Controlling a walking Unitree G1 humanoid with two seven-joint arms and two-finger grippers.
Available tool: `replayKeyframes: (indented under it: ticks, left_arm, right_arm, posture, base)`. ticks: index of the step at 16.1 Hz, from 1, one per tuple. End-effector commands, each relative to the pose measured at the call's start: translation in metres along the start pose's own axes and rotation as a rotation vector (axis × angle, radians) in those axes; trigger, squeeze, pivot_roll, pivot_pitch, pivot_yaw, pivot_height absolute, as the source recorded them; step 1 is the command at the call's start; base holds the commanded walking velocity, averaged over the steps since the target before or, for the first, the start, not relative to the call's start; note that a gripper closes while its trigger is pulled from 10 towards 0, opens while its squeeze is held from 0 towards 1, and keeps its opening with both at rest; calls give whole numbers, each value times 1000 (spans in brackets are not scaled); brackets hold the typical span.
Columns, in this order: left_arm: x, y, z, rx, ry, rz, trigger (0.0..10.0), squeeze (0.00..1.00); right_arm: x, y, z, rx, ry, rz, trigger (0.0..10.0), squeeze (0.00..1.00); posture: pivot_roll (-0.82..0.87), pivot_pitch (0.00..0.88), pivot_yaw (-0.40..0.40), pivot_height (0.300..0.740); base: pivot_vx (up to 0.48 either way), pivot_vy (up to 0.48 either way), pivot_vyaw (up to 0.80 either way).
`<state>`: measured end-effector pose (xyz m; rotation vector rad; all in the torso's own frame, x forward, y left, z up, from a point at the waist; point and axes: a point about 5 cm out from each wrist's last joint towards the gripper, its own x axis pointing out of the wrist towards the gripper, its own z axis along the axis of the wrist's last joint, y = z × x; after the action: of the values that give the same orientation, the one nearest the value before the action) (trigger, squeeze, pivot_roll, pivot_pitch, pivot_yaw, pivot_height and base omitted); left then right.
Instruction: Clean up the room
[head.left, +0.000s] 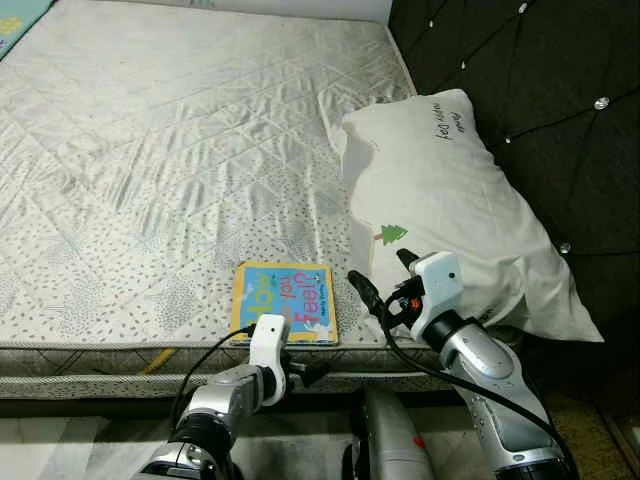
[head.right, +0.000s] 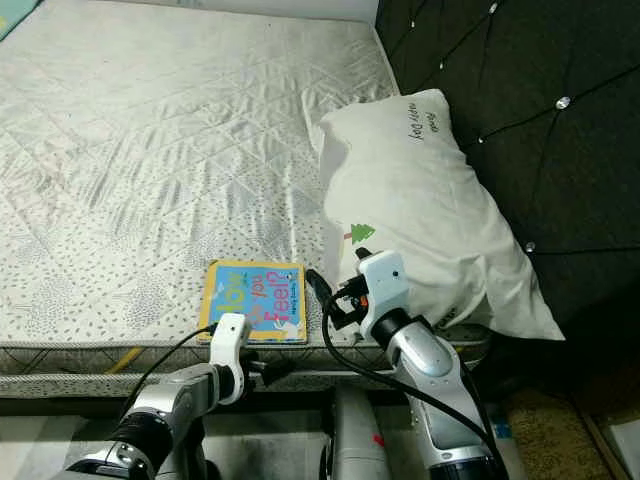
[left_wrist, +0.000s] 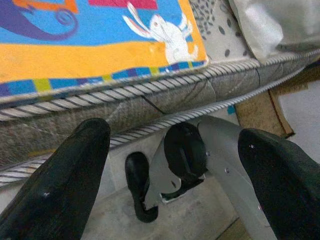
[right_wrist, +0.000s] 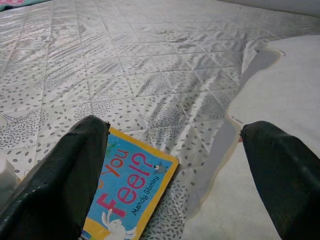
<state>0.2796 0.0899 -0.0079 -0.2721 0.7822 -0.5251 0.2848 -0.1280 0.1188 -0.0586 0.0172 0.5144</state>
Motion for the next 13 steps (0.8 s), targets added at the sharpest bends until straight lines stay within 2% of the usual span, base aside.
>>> replayKeyframes:
  ticks: [1, 3, 9, 13]
  left_arm:
    - [-1, 6, -4, -23, 14, 35, 10000, 859]
    - [-5, 15, 0, -43, -14, 81, 10000, 867]
    - [-17, 39, 19, -27, -78, 164, 10000, 867]
    - [-16, 40, 28, -24, -94, 180, 10000, 863]
  right_arm:
    - [-2, -3, -1, -8, 2, -12, 10000, 0]
    - [-2, -4, 0, -10, 3, -14, 10000, 0]
    - [-2, -4, 0, -12, 4, -15, 10000, 0]
    - [-3, -4, 0, -15, 6, -14, 10000, 0]
  posture:
    - [-194, 137, -58, 603]
    - [-194, 137, -58, 603]
    - [-197, 133, -61, 603]
    - [-201, 130, -62, 603]
  base:
    - [0, 0, 0]
    - [0, 0, 0]
    - [0, 0, 0]
    - [0, 0, 0]
